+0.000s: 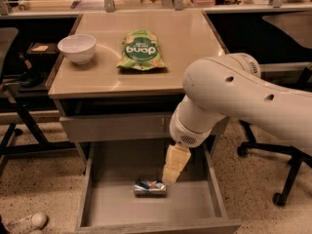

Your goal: Pick redbull can from middle drawer and place on counter

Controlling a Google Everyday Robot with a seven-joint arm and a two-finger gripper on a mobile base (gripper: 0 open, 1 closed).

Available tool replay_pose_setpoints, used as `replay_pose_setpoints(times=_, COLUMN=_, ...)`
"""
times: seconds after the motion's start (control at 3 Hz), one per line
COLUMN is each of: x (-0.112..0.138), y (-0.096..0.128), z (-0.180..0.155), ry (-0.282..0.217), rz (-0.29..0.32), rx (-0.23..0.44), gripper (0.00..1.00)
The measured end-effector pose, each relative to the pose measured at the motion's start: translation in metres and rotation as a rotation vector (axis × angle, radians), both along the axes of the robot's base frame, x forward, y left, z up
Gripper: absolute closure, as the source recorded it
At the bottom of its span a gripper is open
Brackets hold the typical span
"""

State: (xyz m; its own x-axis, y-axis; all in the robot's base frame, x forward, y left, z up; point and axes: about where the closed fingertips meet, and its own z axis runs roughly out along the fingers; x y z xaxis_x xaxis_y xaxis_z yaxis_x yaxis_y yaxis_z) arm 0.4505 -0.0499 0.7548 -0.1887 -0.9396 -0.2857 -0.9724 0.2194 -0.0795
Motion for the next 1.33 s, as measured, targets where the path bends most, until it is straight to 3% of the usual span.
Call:
replay_pose_setpoints(times=0.33, x=-0.01, y=0.014, z=-0.025, ry=0.039, rz=-0.002, rx=0.05, gripper=0.0)
replay_pose_setpoints(times=0.67, x=-0.015, y=0.043, z=-0.074, ry=0.078, rz=0.005, rx=0.09, gripper=0.0)
replay_pose_setpoints(times=1.33, x=-0.009, y=0.08, z=-0.164, ry=0.161, rz=-0.002, rx=0.088, gripper=0.0)
